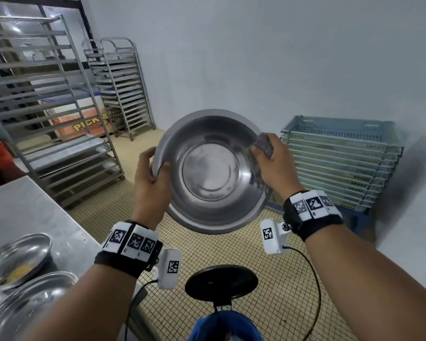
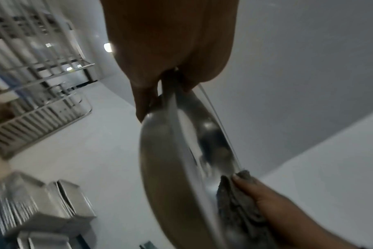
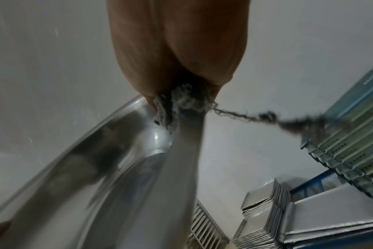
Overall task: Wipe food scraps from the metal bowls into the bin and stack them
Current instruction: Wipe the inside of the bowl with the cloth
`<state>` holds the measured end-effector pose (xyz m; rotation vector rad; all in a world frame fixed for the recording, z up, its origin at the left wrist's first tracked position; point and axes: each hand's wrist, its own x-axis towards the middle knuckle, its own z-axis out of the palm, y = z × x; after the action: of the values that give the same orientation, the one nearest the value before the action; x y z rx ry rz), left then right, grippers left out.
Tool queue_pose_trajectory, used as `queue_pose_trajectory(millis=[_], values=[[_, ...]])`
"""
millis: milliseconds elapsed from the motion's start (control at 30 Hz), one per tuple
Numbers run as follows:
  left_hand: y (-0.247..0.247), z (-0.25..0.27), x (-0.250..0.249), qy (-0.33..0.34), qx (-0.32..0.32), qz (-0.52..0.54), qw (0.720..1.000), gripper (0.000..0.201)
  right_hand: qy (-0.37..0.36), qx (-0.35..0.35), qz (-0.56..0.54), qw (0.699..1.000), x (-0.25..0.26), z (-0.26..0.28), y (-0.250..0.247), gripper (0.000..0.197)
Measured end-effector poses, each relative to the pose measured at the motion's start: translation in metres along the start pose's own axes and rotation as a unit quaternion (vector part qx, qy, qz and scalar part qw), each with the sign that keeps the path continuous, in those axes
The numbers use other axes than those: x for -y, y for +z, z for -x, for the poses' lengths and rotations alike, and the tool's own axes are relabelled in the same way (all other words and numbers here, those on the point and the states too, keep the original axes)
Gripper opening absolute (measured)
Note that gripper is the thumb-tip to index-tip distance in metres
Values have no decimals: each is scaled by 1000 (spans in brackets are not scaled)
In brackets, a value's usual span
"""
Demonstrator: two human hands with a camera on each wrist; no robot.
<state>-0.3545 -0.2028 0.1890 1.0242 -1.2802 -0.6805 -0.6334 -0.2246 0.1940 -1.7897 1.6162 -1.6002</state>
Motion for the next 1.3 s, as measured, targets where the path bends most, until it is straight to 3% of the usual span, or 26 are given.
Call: queue_pose_trajectory(millis=[233, 333, 433, 600, 800, 933, 1100, 1200, 1300], values=[[-8, -21, -23, 71, 221, -124, 965, 40, -103, 122, 116, 980, 20, -7, -13, 37], [-5, -21, -22, 64, 182, -70, 979, 42, -83, 66, 49, 993, 15, -2, -7, 38], [-5, -13, -14, 11, 121, -9, 992, 37, -33, 24, 18, 999, -2, 10, -1, 39], [1, -1, -8, 46, 150, -50, 986, 34, -50, 86, 81, 992, 4, 3, -9, 24], [0, -4, -6, -8, 22, 40, 999, 34, 29, 8, -7, 1000, -6, 15, 0, 17], [-5, -2, 0, 12, 89, -53, 995, 33, 22, 15, 2, 1000, -6, 13, -5, 20], [-9, -13, -10, 63, 188, -117, 973, 33, -70, 107, 106, 986, 9, 2, -14, 37], [-7, -11, -11, 15, 158, -42, 986, 32, -43, 63, 41, 996, 5, 11, -6, 38], [-7, -5, -6, -37, 73, -20, 996, 35, 15, 33, 9, 999, -9, 26, 1, 33]])
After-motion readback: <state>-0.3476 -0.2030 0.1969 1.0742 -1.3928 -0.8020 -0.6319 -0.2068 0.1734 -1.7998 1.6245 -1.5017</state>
